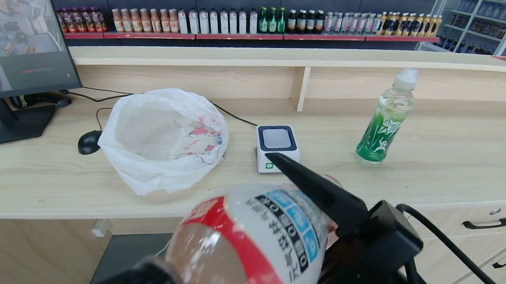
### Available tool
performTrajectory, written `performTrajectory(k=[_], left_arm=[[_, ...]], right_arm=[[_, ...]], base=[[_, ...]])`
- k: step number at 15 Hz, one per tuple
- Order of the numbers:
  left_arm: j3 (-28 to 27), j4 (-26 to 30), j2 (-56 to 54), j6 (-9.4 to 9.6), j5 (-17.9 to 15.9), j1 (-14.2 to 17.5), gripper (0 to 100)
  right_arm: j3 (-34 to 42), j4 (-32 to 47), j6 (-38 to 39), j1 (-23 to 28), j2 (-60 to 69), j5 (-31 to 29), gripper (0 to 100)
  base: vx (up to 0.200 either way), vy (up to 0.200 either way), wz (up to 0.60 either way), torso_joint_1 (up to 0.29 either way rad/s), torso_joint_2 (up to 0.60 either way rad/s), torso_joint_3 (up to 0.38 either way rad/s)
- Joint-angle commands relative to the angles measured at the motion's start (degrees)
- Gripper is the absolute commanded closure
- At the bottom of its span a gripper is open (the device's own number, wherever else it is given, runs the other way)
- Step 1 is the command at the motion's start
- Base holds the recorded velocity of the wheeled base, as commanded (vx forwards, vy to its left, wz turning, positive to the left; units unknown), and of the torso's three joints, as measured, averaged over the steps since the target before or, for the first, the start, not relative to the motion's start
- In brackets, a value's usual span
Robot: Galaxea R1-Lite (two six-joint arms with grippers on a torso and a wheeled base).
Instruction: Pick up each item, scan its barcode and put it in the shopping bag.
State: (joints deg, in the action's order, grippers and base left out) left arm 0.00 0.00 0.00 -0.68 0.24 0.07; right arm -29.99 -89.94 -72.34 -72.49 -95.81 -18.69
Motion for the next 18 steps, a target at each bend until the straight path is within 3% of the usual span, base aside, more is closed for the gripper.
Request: performTrajectory(k=[1,5,13,18], left_arm=[[0.0,0.0,0.0,-0.02,0.0,0.0,0],[0.0,0.0,0.0,-0.02,0.0,0.0,0],[0.0,0.0,0.0,-0.02,0.0,0.0,0],[0.0,0.0,0.0,-0.02,0.0,0.0,0]], right_arm=[[0.4,-0.1,-2.3,-3.7,0.0,-0.3,100],[2.1,-0.1,-3.8,-4.3,0.2,3.0,100],[8.9,-0.1,-6.7,-4.5,6.3,3.3,100],[9.0,-0.1,-7.9,-3.9,6.9,3.4,100]], base=[[0.0,0.0,0.0,0.0,0.0,0.0],[0.0,0.0,0.0,0.0,0.0,0.0],[0.0,0.0,0.0,0.0,0.0,0.0],[0.0,0.0,0.0,0.0,0.0,0.0]])
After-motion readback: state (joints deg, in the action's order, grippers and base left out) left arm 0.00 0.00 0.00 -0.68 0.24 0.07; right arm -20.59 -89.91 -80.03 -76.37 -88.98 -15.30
